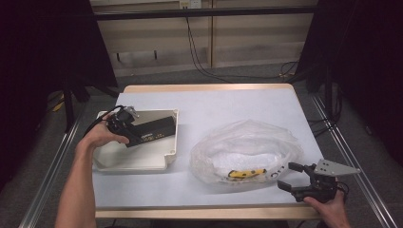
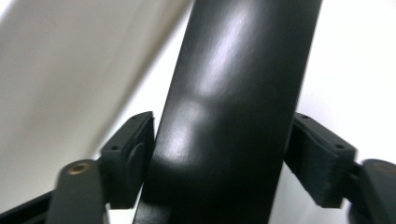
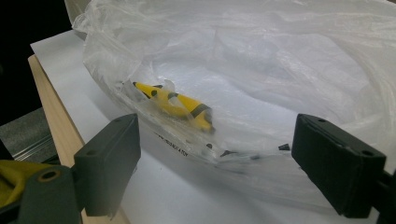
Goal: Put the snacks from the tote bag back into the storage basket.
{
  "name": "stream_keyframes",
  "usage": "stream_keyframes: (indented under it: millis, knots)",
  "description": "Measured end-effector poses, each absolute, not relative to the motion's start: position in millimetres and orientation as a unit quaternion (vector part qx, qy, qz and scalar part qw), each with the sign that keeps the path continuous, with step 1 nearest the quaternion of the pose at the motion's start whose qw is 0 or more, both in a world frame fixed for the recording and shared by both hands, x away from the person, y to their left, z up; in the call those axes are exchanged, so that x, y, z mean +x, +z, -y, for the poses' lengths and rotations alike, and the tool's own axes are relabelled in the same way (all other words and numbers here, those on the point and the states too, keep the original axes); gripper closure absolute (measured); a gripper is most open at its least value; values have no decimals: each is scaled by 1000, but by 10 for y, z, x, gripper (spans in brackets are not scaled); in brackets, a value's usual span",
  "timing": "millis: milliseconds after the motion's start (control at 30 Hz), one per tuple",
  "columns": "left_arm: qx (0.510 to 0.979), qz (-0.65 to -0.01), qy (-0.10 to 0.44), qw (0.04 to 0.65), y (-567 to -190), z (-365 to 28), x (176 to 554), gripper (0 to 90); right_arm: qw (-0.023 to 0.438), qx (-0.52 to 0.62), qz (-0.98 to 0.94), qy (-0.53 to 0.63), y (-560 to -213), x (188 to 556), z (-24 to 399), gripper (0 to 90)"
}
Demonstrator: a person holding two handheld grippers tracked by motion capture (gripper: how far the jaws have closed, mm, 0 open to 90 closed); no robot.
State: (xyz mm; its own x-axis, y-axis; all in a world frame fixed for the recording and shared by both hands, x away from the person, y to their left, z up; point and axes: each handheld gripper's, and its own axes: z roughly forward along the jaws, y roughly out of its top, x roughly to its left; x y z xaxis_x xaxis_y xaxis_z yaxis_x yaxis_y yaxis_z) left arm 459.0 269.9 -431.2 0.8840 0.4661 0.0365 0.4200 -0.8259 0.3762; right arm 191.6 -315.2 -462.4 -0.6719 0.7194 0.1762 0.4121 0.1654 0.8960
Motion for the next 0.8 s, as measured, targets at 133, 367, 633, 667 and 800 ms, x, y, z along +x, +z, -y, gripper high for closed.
stream_keyframes:
  millis: [133,367,633,667,800]
  knots:
    - [944,-256,71,195,-4277,-2711,4559,174,147,376,-749,525,-4619,1921,3151,148]
    - [926,-279,104,231,-4148,-2831,4429,111,147,373,-752,523,-4615,1912,3133,147]
    - [895,-327,140,269,-3941,-2917,4209,136,151,375,-751,522,-4597,1865,3129,146]
    - [897,-326,138,265,-3921,-2929,4187,169,154,376,-750,522,-4591,1852,3129,146]
    - [885,-340,155,278,-3855,-2972,4035,272,155,376,-751,520,-4589,1843,3118,146]
